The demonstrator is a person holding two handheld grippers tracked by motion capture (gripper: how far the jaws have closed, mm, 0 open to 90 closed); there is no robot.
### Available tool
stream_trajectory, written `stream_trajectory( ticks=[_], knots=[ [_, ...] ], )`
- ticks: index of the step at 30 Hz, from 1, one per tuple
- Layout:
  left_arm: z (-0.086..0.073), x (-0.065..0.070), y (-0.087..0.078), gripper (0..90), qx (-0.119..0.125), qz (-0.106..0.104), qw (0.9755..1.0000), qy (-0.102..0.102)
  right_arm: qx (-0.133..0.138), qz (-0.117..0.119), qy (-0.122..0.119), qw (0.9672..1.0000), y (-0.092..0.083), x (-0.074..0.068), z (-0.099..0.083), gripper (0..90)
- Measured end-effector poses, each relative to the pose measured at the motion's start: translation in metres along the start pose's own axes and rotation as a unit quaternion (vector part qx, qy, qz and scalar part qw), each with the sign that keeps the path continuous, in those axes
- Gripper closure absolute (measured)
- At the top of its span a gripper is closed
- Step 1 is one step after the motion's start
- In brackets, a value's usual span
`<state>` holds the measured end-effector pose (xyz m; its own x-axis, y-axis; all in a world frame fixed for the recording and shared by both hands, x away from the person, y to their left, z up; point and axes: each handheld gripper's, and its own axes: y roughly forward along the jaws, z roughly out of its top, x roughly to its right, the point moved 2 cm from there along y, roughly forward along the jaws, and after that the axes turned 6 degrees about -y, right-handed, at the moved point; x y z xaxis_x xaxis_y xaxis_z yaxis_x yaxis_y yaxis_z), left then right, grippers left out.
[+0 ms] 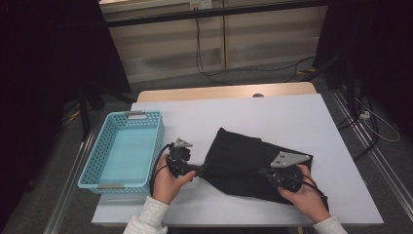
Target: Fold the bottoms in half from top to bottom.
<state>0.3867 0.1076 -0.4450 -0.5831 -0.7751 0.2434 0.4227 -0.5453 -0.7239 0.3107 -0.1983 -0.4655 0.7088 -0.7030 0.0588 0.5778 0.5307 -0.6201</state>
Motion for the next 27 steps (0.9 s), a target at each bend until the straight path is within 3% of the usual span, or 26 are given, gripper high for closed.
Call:
stream_trajectory(
  ticks=[10, 27],
  knots=[
    [0.001, -0.001, -0.001, 15.2, 0.009, -0.002, 0.9999, -0.009, 0.01, -0.009, 0.003, 0.9999, -0.016, 0.004, -0.005, 88.4],
    [0.001, 0.001, 0.001, 14.4, 0.002, -0.004, 1.0, -0.009, 0.006, -0.01, 0.014, 0.9998, -0.027, 0.004, -0.02, 88.3]
  ],
)
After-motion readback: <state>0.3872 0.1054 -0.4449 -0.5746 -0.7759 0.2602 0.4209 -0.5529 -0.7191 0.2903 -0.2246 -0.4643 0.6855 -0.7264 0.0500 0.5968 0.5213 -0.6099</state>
